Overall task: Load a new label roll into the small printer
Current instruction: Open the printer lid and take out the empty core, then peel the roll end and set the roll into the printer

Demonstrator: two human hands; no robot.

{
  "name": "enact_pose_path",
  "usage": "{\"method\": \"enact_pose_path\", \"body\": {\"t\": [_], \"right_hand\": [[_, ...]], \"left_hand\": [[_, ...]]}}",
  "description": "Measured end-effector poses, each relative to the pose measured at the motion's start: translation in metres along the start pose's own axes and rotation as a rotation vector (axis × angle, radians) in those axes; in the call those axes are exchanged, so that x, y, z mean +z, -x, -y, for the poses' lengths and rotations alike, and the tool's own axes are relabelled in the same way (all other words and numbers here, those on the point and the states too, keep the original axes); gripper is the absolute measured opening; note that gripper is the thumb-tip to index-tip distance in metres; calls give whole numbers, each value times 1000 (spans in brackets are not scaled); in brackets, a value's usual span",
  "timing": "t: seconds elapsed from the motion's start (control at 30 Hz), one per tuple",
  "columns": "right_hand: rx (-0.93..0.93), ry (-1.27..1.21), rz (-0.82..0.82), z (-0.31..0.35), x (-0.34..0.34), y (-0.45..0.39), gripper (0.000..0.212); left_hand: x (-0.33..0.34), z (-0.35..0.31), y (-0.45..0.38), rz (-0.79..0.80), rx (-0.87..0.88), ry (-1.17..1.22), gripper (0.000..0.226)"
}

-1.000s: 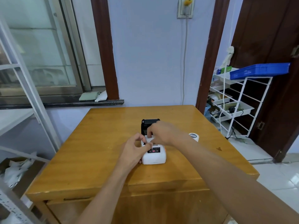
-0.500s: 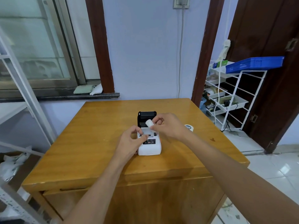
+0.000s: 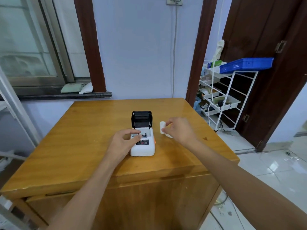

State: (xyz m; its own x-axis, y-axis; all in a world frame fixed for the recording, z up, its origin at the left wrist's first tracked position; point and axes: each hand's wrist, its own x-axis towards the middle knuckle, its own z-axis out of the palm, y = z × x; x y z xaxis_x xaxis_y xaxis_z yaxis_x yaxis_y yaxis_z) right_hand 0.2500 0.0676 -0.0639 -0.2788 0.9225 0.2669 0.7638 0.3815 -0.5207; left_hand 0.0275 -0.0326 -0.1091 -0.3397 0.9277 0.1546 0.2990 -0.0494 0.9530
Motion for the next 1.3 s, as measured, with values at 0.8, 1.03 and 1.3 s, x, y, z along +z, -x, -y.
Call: {"method": "enact_pose_path", "body": {"t": [0.8, 1.03, 1.3], "right_hand": [[161, -39, -149, -59, -14, 43, 35], [186, 120, 61, -62, -12, 12, 71], [80, -119, -190, -53, -6, 36, 27]], "left_hand": [[2, 11, -6, -8, 56, -48, 23], [-1, 10, -5, -17, 29, -49, 31], [-2, 3, -1, -21, 22, -87, 40]]}}
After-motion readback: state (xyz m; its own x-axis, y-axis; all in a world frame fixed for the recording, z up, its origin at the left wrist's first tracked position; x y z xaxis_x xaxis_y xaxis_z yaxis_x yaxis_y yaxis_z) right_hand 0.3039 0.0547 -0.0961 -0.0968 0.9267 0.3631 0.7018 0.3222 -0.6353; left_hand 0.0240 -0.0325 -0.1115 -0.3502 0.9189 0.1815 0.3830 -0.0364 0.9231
